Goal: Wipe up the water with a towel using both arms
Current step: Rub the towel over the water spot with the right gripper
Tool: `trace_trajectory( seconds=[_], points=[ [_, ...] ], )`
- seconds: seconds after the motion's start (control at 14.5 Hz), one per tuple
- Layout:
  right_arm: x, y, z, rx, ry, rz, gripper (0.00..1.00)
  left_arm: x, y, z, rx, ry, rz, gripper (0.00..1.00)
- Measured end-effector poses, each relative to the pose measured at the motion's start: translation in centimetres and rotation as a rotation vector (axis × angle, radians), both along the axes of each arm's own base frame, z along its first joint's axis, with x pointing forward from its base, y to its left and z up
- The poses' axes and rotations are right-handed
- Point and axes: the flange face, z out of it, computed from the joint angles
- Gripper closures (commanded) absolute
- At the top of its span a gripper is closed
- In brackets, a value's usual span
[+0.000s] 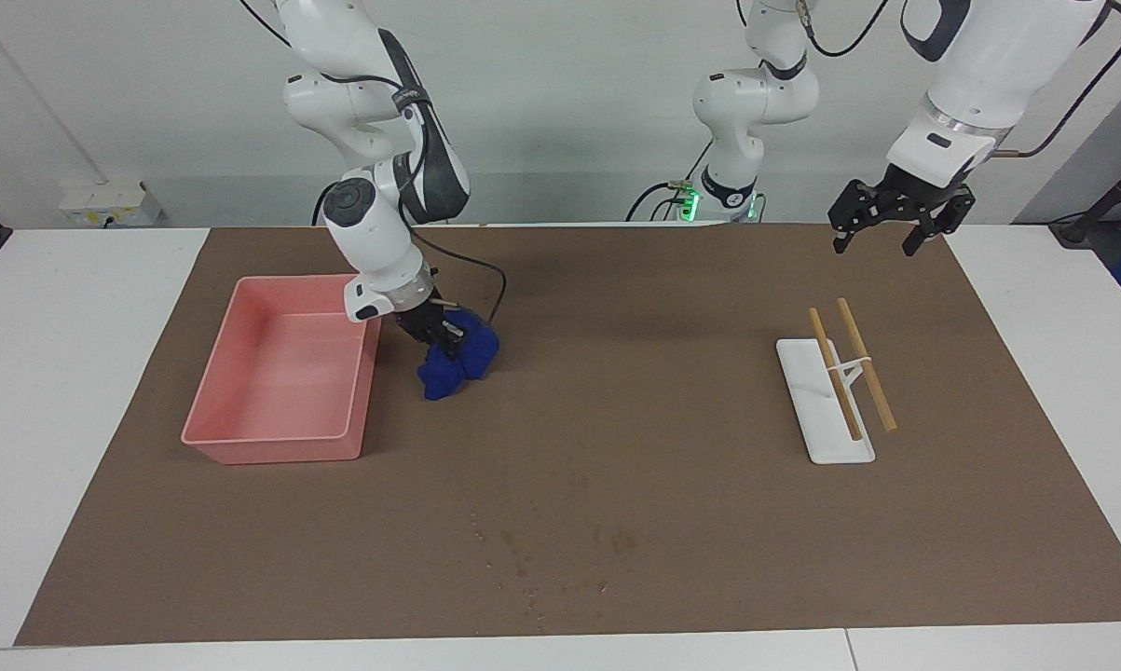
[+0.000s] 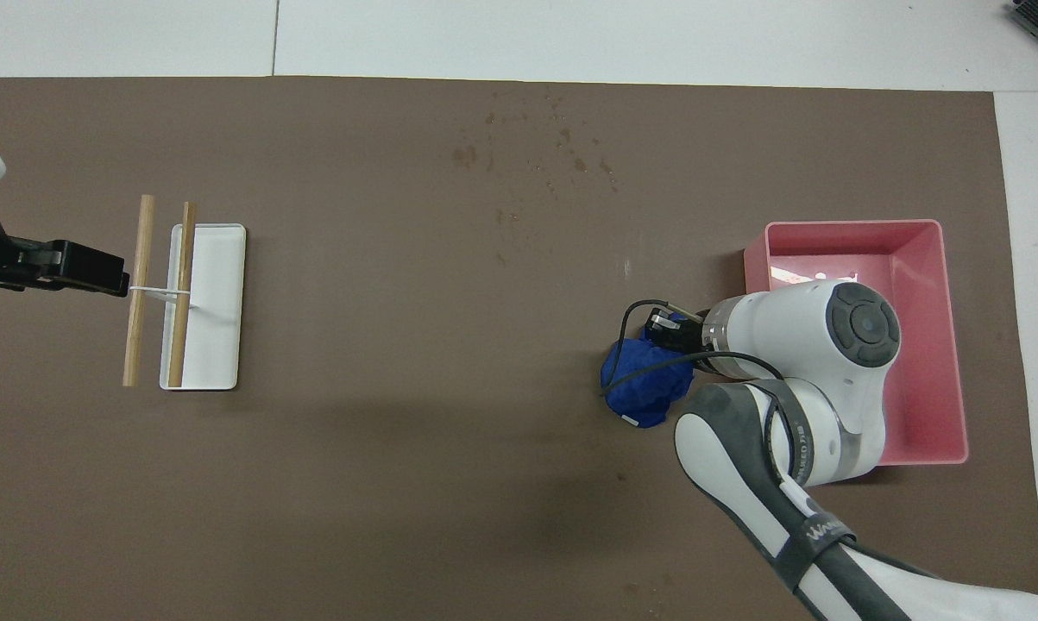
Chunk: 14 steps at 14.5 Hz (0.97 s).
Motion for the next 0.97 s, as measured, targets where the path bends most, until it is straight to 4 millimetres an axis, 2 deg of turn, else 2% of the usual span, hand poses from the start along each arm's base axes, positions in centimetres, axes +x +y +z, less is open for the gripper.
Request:
trace_trajectory(
  seconds=[0.28,0.69,0.97],
  points=[
    [3.3,0.3,-0.8,0.015,-0.121,-0.033,1.0,0.0,0.0,-0.2,0.0,0.004,0.0,0.0],
    [10.0,0.9,1.7,0.057,-0.298,-0.076,1.0,0.0,0.0,-0.3,0.001,0.006,0.0,0.0],
    [13.1,1.7,4.8,0.087,-0.378,-0.082,1.0,0.0,0.0,-0.3,0.001,0.006,0.0,0.0]
  ],
)
